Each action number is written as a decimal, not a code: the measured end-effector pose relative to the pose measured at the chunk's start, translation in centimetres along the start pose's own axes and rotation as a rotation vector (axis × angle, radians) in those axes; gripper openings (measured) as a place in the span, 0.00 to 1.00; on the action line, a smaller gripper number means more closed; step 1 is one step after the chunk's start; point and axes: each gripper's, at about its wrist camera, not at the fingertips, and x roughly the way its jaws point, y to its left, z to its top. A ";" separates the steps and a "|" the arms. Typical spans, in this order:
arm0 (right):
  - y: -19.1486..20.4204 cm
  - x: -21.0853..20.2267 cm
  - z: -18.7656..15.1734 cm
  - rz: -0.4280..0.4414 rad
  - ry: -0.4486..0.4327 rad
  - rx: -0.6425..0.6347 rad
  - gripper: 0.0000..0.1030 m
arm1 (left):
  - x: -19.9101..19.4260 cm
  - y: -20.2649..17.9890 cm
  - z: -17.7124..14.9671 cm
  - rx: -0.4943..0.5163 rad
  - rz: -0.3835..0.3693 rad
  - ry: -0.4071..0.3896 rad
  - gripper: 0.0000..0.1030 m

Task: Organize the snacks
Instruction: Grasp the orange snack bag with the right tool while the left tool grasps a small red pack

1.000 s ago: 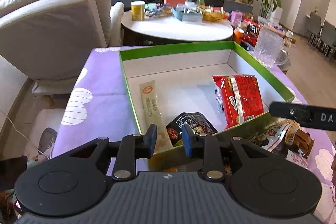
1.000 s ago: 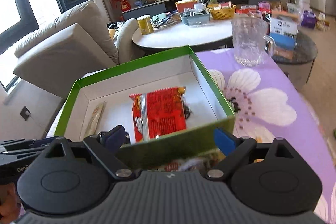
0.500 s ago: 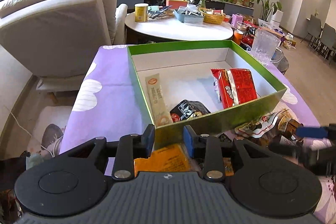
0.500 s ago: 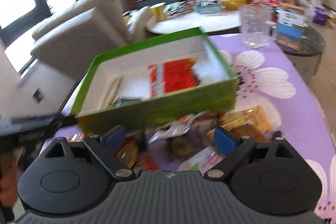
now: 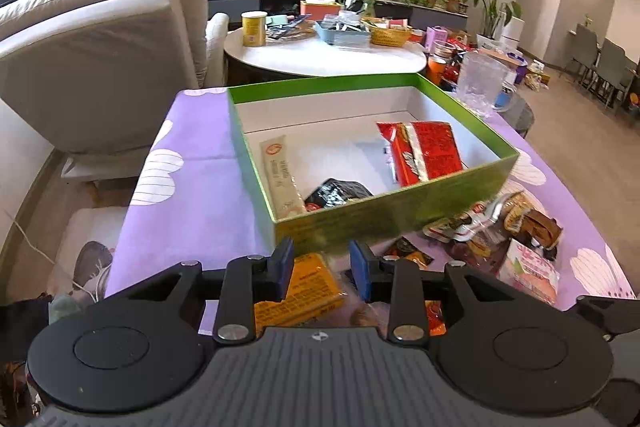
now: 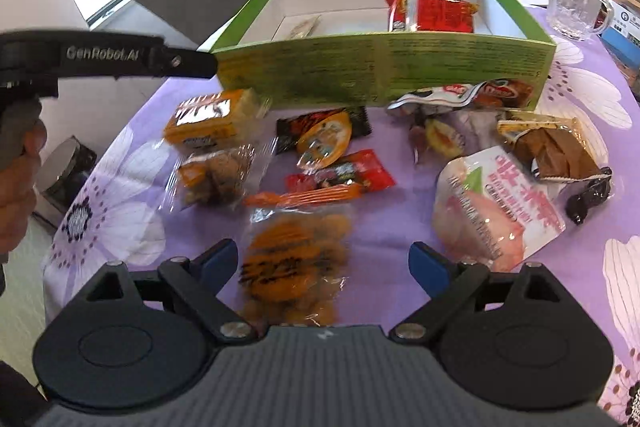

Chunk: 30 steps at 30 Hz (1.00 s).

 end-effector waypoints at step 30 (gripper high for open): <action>-6.2 -8.6 -2.0 -0.223 -0.285 0.149 0.60 | 4.4 -6.3 -3.7 0.160 -0.151 0.179 0.36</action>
